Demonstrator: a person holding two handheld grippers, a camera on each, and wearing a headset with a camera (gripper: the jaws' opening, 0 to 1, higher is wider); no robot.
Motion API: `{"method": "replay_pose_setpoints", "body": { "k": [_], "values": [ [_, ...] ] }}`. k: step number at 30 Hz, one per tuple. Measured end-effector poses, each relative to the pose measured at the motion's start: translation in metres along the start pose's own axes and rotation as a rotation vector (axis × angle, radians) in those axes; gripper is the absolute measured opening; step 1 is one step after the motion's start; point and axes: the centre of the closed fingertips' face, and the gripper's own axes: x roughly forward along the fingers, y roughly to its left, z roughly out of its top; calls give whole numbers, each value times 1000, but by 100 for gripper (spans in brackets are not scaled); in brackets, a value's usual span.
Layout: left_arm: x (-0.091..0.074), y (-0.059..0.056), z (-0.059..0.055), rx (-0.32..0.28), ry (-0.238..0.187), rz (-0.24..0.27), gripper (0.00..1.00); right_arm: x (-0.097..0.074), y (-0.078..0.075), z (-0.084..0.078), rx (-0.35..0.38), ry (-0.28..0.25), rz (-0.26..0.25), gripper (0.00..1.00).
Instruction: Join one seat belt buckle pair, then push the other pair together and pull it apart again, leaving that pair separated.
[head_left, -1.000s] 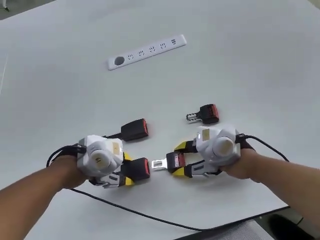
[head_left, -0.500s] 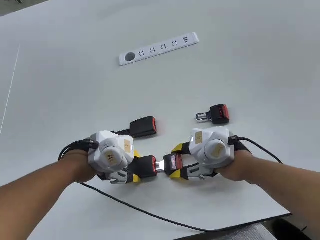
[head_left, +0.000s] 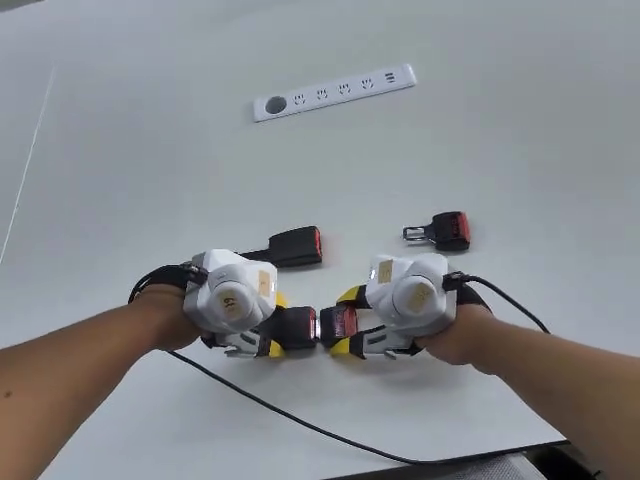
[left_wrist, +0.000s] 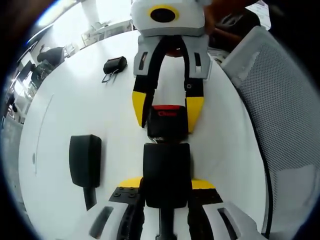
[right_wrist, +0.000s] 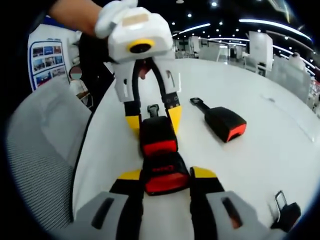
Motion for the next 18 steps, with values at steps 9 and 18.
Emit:
{"method": "replay_pose_setpoints", "body": {
  "k": [9,18],
  "values": [
    [0,1,-2,-23,-61,2,33,0,0,-1,-35,34,1,34],
    [-1,3,-2,-51,-122,7,33,-2,-3,-1,-108,41,5,34]
  ]
}}
